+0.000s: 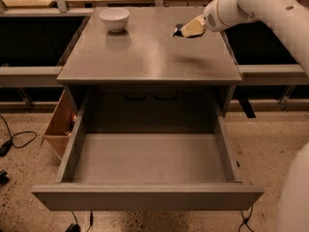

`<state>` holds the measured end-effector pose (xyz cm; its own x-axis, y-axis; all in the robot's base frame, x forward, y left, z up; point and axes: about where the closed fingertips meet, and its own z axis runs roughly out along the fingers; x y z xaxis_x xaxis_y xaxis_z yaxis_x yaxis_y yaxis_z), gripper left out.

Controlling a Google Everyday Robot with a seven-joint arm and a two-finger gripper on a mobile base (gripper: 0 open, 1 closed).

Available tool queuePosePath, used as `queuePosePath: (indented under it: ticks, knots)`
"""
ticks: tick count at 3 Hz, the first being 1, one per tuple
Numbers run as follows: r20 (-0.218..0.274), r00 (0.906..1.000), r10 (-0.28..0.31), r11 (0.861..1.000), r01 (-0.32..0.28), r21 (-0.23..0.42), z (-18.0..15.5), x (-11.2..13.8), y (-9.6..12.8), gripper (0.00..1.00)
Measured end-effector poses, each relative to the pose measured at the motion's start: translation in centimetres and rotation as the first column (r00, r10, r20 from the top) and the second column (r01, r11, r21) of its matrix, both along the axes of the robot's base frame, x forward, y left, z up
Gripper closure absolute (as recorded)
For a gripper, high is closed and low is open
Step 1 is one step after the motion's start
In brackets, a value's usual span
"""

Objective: Place rxbar blueberry into top drawer

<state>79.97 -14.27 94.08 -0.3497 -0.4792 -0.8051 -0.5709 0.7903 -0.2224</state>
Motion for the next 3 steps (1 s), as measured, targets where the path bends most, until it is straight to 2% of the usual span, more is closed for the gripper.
queuePosePath:
  ticks: [1,2,3]
  knots:
    - [0.024,0.9997,0.007,1.0,-0.007,0.001,1.9,-5.6,0.2,1.0]
    - [0.004,0.9991,0.043,0.999,-0.043,-0.004,0.6,-11.5,1.0,1.0]
    - [-0.075,0.99,0.119,0.993,-0.119,0.006,-4.9,-17.0,2.3,1.0]
